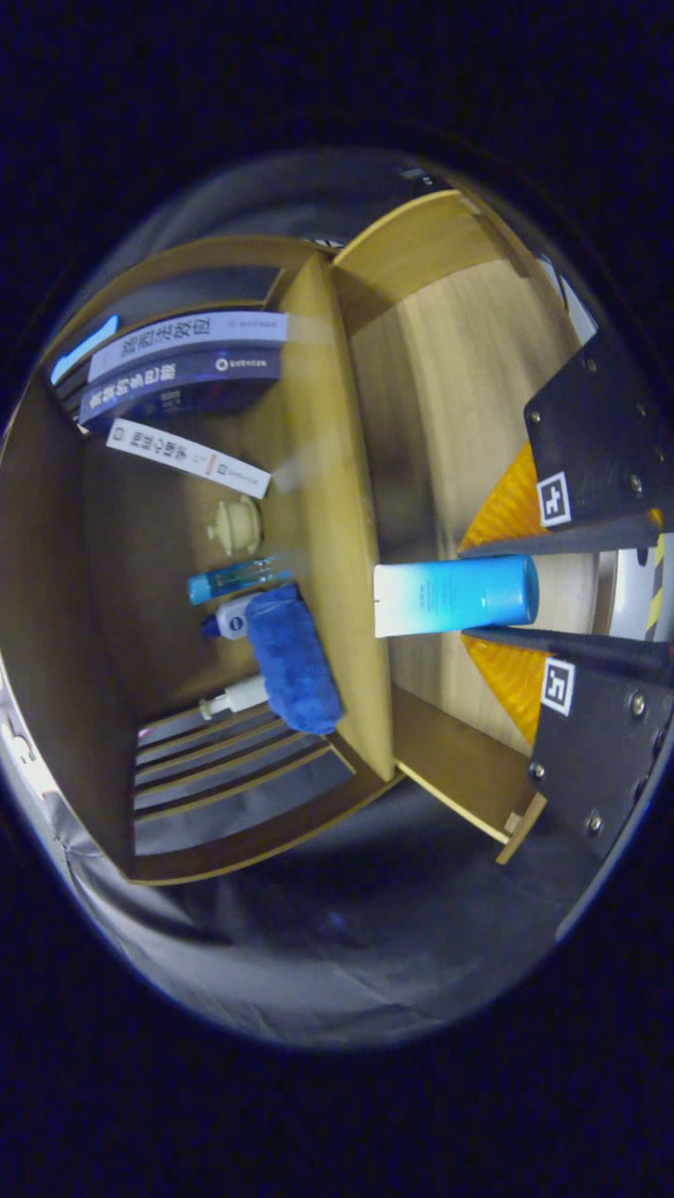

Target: Pull open the drawer, take out the items inside it, and place them on the countertop above the cabinet.

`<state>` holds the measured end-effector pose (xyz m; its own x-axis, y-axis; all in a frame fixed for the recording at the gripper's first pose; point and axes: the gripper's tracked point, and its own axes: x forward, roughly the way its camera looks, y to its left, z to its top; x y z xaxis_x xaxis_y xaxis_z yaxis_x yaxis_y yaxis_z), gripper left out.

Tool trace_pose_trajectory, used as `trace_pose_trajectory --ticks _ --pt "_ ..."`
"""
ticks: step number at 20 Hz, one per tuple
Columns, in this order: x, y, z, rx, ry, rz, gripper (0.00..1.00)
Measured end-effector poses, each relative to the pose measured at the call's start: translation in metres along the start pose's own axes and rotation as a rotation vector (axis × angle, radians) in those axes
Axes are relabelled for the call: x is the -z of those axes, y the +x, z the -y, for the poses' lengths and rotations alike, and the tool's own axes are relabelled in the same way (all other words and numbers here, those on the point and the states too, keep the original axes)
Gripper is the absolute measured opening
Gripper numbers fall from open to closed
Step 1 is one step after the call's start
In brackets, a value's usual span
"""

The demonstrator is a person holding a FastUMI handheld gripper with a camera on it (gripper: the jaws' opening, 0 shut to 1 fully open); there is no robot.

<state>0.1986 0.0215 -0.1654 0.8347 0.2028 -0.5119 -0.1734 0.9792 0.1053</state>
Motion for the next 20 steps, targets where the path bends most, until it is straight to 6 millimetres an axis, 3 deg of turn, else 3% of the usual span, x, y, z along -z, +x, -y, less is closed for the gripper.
trace_pose_trajectory --ticks 6,11,14,20 --pt "-0.059 -0.019 -0.005 -0.001 -0.022 0.15 0.37" --pt "-0.106 -0.001 -0.01 0.041 -0.05 0.252 0.37" --pt "-0.115 0.026 -0.006 0.081 -0.051 0.245 0.36" --pt "-0.105 0.076 0.018 0.195 -0.006 0.206 0.37"
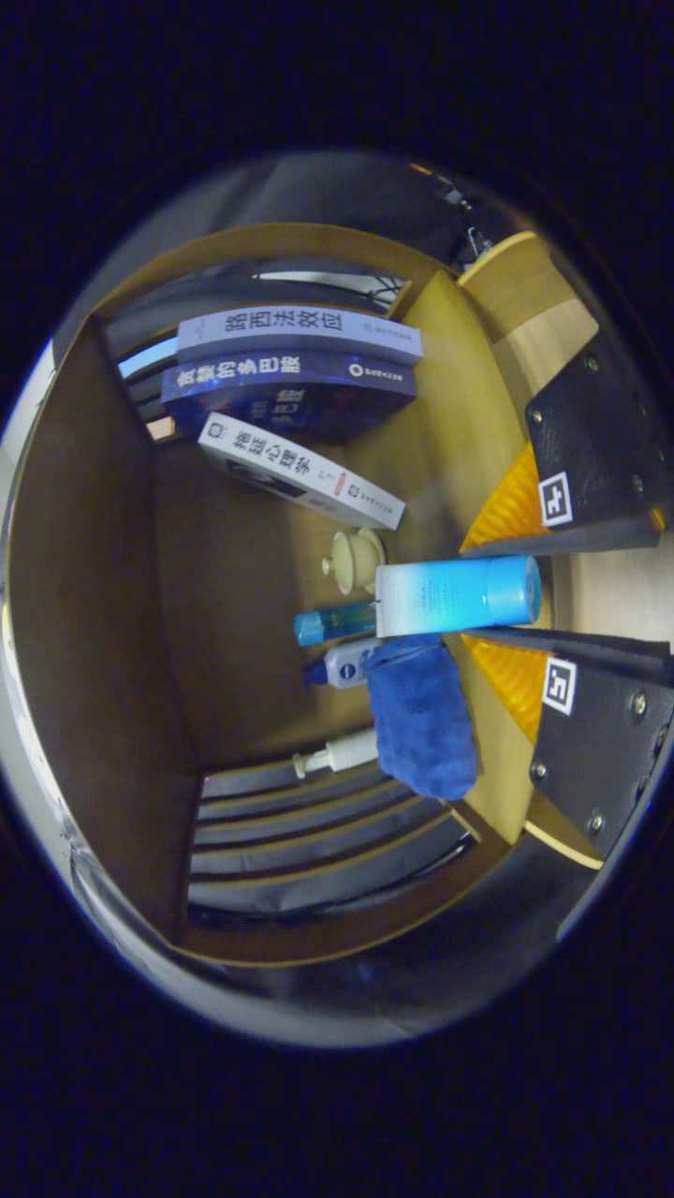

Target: Pull open the drawer, take out the items inside it, and place them on the countertop above the cabinet.

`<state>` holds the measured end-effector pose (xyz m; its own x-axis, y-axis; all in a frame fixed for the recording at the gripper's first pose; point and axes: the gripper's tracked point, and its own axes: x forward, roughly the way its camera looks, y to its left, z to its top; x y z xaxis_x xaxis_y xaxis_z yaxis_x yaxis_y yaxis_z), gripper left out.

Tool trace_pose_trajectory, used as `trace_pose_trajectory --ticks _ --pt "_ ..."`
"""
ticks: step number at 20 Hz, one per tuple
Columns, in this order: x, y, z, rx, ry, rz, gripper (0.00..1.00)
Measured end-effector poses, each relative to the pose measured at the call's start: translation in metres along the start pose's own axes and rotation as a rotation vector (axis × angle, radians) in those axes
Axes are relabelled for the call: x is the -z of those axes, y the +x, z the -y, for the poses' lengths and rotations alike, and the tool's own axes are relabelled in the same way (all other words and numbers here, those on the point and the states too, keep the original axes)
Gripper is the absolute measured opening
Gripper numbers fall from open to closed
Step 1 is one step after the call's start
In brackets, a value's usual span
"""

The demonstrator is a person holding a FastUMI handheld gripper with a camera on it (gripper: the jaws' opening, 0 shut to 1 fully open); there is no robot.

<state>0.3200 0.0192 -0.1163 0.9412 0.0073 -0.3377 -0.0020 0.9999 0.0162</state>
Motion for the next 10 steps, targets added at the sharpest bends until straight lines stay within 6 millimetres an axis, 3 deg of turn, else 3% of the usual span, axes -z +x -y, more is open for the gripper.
trace_pose_trajectory --ticks 6,10 --pt "0.025 0.028 0.012 0.06 0.01 -0.072 0.36" --pt "0.014 0.027 0.011 0.061 0.009 -0.022 0.42"
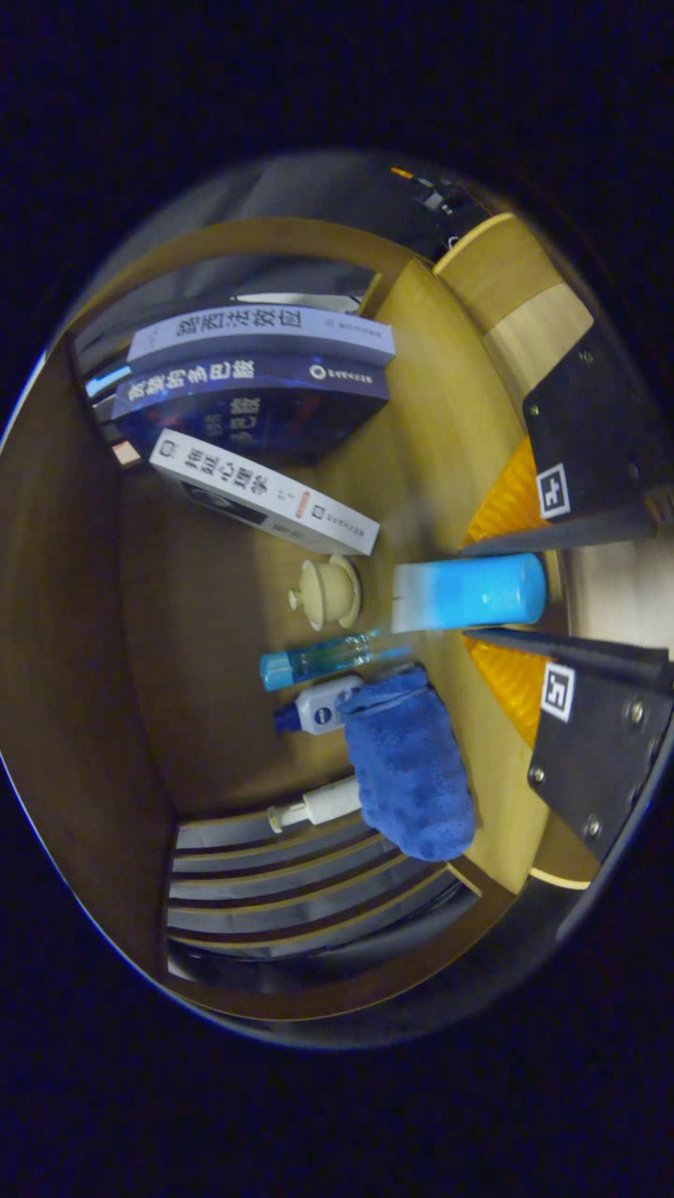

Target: Pull open the drawer, take out the items inside it, and place them on the countertop above the cabinet.

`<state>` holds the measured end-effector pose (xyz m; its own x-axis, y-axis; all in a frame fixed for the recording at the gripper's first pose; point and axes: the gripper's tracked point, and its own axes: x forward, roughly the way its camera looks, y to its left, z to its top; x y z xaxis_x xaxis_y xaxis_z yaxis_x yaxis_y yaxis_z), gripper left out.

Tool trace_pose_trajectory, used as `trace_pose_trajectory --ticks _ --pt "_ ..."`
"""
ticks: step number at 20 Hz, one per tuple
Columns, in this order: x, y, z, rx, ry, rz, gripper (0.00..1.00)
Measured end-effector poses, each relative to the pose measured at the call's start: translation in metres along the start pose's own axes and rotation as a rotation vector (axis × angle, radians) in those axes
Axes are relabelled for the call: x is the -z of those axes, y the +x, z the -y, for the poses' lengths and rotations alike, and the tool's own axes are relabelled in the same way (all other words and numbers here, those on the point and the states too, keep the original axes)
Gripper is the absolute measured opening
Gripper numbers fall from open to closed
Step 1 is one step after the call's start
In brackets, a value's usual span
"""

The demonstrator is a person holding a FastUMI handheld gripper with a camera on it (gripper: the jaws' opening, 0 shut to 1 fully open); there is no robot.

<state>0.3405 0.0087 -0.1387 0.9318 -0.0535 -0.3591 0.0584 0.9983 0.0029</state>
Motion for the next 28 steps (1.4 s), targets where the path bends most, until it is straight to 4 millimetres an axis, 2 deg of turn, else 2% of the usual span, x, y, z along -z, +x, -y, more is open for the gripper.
trace_pose_trajectory --ticks 3,6,11,16,22,28 --pt "0.0 -0.014 0.002 0.015 -0.011 -0.028 0.69" --pt "-0.012 -0.036 0.005 0.009 -0.03 -0.003 0.97" --pt "-0.02 -0.087 0.011 -0.009 -0.03 0.017 1.0" --pt "-0.013 -0.149 0.022 -0.022 -0.062 0.05 1.0" --pt "0.015 -0.212 0.035 -0.043 -0.031 0.128 1.0" --pt "0.061 -0.251 0.061 -0.036 -0.118 0.24 1.0"
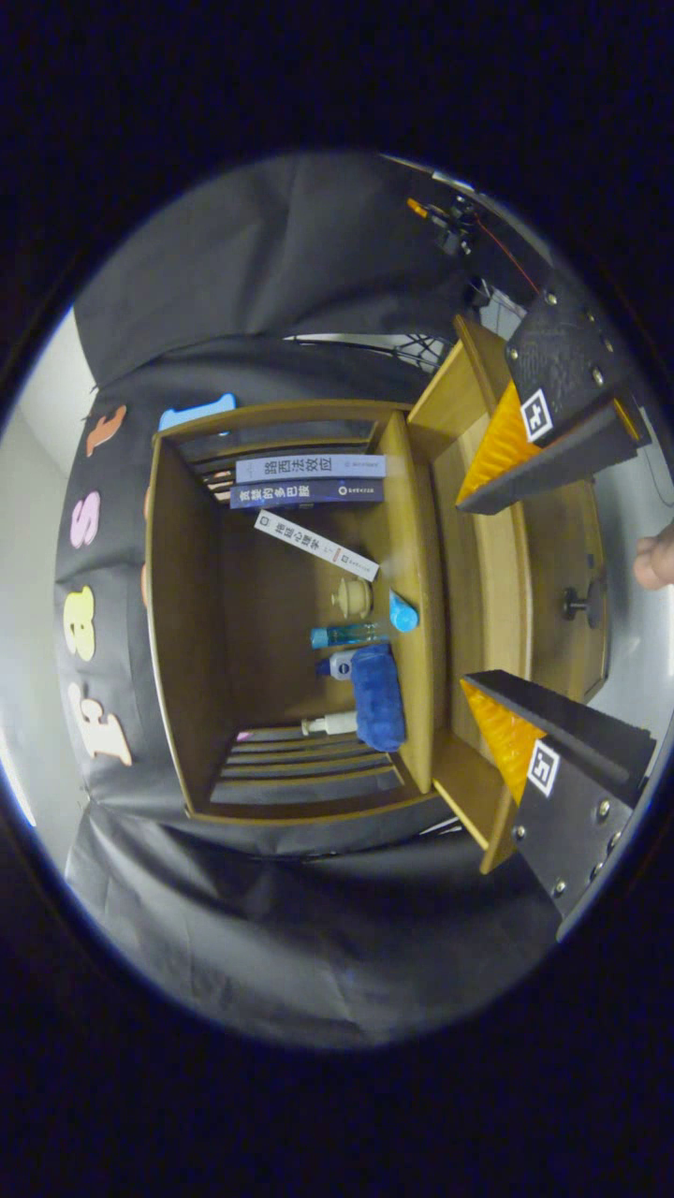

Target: Pull open the drawer, take out the items inside it, and place them on the countertop above the cabinet.

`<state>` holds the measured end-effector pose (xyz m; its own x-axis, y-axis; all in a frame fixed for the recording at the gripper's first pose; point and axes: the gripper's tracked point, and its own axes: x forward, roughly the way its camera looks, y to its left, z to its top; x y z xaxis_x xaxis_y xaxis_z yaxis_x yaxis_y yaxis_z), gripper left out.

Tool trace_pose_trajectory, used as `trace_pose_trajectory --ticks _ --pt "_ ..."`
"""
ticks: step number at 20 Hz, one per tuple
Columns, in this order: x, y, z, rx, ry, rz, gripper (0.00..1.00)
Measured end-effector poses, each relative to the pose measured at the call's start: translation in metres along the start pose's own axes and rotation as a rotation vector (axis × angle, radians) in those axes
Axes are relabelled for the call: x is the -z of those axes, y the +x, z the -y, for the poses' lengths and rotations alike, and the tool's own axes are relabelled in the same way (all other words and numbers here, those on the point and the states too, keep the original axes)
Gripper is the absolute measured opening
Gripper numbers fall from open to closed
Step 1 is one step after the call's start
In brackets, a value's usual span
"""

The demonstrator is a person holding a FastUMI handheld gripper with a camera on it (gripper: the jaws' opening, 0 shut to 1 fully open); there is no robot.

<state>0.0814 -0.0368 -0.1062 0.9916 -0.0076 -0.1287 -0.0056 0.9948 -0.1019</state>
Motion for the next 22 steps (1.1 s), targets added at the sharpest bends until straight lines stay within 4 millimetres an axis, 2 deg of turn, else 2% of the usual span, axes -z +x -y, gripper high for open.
trace_pose_trajectory --ticks 3,6,11,13,14,16,22 --pt "0.028 -0.012 0.007 0.013 -0.029 0.021 1.0" --pt "0.056 -0.014 0.013 0.021 0.001 0.003 1.0" --pt "0.091 -0.011 0.032 0.052 -0.037 0.024 0.99" --pt "0.104 -0.001 0.034 0.061 -0.006 0.003 1.0" --pt "0.102 0.002 0.027 0.04 0.018 0.008 1.0" --pt "0.1 0.01 0.027 0.038 0.017 0.031 0.99" --pt "0.117 0.04 0.02 -0.006 0.083 0.012 1.0"
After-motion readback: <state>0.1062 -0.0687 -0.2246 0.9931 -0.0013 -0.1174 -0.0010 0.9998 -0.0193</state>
